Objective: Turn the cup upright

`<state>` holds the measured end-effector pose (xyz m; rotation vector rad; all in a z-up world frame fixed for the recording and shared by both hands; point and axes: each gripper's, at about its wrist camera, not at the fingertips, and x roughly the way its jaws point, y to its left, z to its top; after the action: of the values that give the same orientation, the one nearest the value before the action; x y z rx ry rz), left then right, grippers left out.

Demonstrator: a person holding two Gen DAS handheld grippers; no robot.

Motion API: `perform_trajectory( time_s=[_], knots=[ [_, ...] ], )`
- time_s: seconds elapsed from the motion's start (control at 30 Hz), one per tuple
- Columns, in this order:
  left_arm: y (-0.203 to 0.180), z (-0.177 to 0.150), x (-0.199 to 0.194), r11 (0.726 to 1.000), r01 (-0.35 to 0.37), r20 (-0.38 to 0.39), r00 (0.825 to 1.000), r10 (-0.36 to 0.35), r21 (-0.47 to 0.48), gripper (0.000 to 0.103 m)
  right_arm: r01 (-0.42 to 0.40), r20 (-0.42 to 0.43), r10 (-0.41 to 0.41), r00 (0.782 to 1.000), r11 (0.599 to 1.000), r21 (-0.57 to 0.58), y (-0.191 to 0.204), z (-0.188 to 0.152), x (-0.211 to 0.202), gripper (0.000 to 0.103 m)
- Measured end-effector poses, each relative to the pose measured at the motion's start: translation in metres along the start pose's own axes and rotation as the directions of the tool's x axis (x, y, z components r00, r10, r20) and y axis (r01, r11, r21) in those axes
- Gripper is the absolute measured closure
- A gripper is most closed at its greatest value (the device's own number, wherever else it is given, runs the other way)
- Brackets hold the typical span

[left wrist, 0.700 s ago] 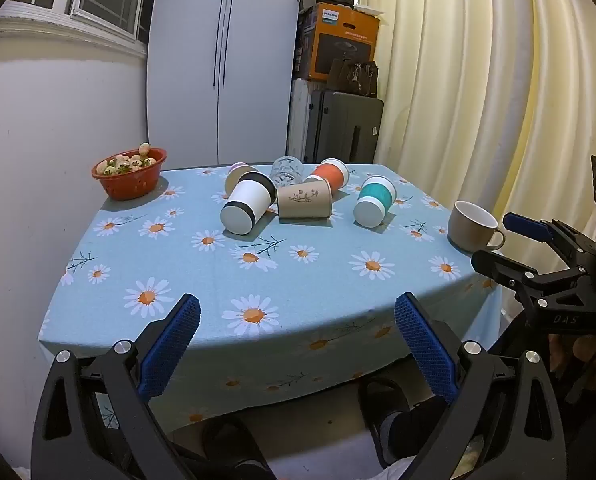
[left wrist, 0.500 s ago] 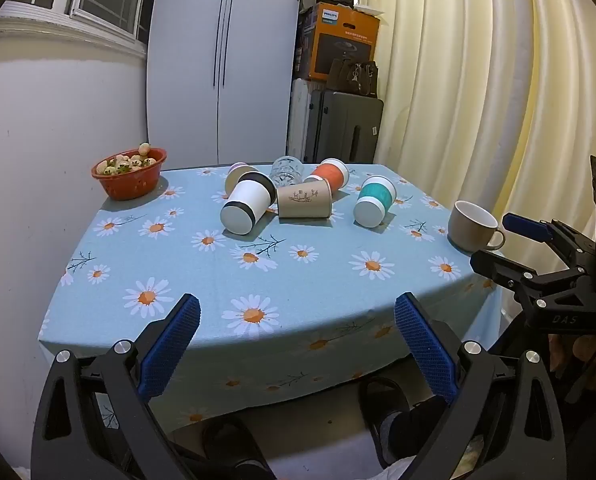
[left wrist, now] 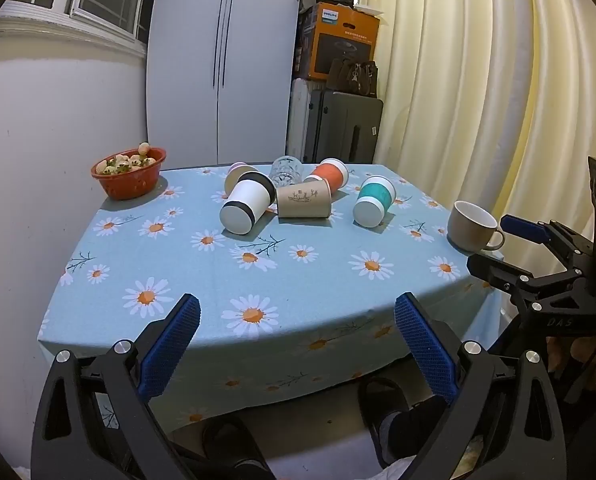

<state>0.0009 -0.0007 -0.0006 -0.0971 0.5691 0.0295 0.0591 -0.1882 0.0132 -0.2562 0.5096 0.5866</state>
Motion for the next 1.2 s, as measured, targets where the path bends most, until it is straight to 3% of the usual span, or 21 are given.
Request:
perform_trajectory(
  time_s=[1.2],
  knots=[
    [-0.0056,0.0031,-0.0016,1.000,0.002,0.004,1.000,-0.002,-0.003,0.007,0.001,-0.009,-0.001,1.000,1.000,-0.002,-0.0018,-0.0007,0.0009,0.005]
  ],
)
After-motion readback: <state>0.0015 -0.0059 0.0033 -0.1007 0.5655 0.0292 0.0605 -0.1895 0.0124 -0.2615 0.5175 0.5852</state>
